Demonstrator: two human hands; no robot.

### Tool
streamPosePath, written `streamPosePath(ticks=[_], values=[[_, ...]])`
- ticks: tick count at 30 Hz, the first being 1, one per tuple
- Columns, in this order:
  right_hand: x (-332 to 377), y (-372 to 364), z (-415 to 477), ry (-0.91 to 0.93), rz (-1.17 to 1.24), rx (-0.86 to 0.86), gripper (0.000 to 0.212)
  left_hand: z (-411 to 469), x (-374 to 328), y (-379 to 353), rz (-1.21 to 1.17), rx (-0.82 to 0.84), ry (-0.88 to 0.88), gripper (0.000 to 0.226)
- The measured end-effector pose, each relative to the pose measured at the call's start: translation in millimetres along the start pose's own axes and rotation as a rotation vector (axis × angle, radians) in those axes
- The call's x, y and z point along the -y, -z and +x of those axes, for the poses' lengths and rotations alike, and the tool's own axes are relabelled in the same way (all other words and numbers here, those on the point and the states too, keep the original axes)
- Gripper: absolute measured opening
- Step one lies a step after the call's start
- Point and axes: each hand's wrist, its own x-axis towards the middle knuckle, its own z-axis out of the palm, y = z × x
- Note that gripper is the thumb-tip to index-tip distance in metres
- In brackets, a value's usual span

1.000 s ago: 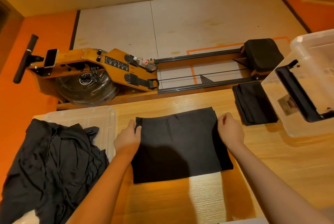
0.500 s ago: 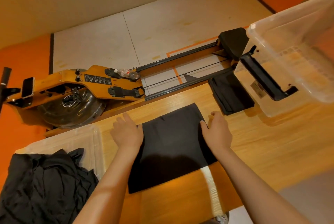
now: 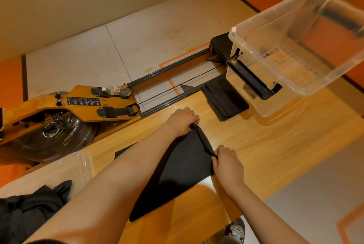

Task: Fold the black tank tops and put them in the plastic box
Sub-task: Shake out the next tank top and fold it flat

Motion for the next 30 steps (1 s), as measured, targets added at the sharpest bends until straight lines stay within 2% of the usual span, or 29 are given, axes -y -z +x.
streamPosePath(ticks=[3, 9, 16, 24, 27, 30], values=[[2.8, 13.5, 5.0, 0.0, 0.11, -0.02, 0.001, -7.0, 7.7, 8.3, -0.067, -0.03, 0.011, 0.019], [34.3, 57.0, 45.8, 0.068, 0.198, -0.111, 0.027, -59.0, 50.9, 55.5, -0.211, -0.219, 0.179, 0.009], [119.3, 134.2, 95.0, 0.347, 0.172, -0.222, 0.013, -120.7, 98.1, 124.3, -0.35, -0.442, 0.405, 0.004], [184.1, 219.9, 115.1, 0.72, 0.097, -0.45, 0.013, -164.1, 105.4, 205.1, -0.354, -0.838, 0.461, 0.004], [188.7, 233.9, 113.6, 0.826, 0.067, -0.523, 0.012, -180.5, 92.7, 214.0, -0.319, -0.904, 0.469, 0.004], [179.5, 233.3, 98.2, 0.955, 0.044, -0.57, 0.012, -200.0, 67.0, 203.0, -0.26, -0.89, 0.483, 0.006]])
